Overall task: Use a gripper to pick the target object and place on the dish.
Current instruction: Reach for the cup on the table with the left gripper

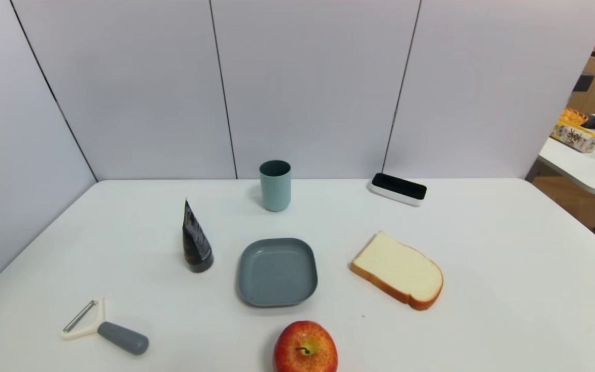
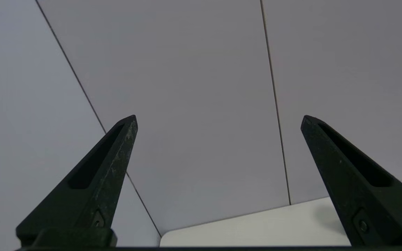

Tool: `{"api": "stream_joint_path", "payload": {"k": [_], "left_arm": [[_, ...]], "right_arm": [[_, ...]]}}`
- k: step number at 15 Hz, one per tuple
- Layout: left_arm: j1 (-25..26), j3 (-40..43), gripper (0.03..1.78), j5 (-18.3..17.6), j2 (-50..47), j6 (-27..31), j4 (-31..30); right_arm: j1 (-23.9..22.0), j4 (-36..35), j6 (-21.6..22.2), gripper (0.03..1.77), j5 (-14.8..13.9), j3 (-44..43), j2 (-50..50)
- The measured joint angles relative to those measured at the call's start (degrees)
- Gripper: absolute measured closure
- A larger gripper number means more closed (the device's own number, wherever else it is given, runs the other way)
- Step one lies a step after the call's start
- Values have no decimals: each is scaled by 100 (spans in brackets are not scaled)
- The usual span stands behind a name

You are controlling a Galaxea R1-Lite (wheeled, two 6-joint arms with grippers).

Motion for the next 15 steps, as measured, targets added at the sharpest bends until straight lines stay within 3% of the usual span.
{"api": "stream_joint_path", "payload": {"k": [5,9,15], "left_arm": [[-496,-1866,12,-90,2277,140,279],[-926,-2153,12,-85,3267,59,742],[-1235,-2244,12,13,4105,30,974]], "right_arm": [[0,-2,2,9,2,0,0],[0,0,2,9,-2,0,0],[0,0,2,9,0,0,0]]}}
